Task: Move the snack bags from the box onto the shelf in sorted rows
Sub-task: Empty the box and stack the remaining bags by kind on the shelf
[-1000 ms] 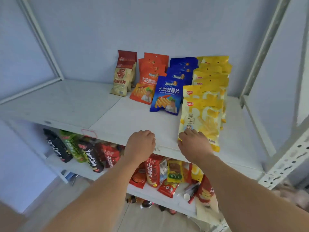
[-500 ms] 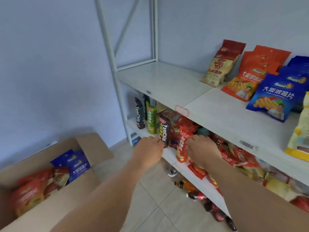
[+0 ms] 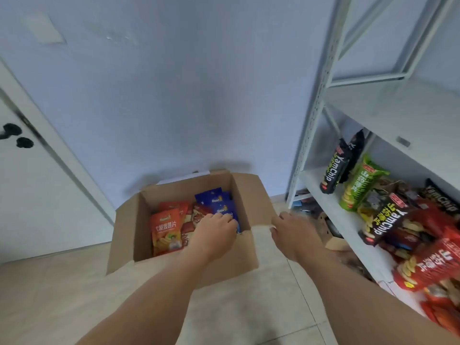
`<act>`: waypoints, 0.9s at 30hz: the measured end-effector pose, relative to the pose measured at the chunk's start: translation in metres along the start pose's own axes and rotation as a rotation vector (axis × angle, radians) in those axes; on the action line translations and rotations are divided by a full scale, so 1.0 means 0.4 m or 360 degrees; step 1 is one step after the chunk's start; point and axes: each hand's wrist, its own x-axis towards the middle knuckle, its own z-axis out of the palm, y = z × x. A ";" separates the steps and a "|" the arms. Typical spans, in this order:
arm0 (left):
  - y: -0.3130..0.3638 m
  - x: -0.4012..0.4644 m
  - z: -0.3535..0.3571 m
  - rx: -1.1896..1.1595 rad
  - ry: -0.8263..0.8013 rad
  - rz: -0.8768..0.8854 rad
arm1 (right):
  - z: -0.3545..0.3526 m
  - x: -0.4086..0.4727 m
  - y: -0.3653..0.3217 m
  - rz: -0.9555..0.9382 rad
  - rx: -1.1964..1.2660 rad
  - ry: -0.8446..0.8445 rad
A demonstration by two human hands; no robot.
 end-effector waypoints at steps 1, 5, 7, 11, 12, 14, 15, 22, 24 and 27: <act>-0.047 -0.009 0.016 -0.0036 0.0004 -0.0071 | 0.011 0.048 -0.027 -0.0035 0.0023 -0.0004; -0.230 -0.037 0.092 -0.0148 -0.0027 -0.0340 | 0.064 0.236 -0.133 -0.0169 0.0157 -0.0062; -0.323 -0.038 0.146 -0.0163 -0.0061 -0.0495 | 0.108 0.336 -0.183 -0.0237 0.0205 -0.0110; -0.467 -0.013 0.270 -0.0269 -0.0158 -0.0838 | 0.220 0.532 -0.275 -0.0341 0.0265 -0.0233; -0.497 -0.001 0.303 -0.0343 -0.0179 -0.0934 | 0.252 0.576 -0.297 -0.0357 0.0278 -0.0284; -0.558 0.025 0.384 -0.0495 -0.0201 -0.1132 | 0.330 0.663 -0.339 -0.0366 0.0321 -0.0372; -0.586 0.036 0.425 -0.0565 -0.0209 -0.1228 | 0.368 0.702 -0.357 -0.0352 0.0366 -0.0410; -0.741 0.088 0.788 -0.1285 -0.0413 -0.1982 | 0.665 0.946 -0.512 -0.0065 0.0788 -0.0719; -0.779 0.092 0.900 -0.1563 -0.0445 -0.2219 | 0.757 1.004 -0.559 0.0128 0.1012 -0.0816; -0.821 0.092 1.054 -0.1845 -0.0426 -0.2486 | 0.887 1.084 -0.630 0.0501 0.1413 -0.0946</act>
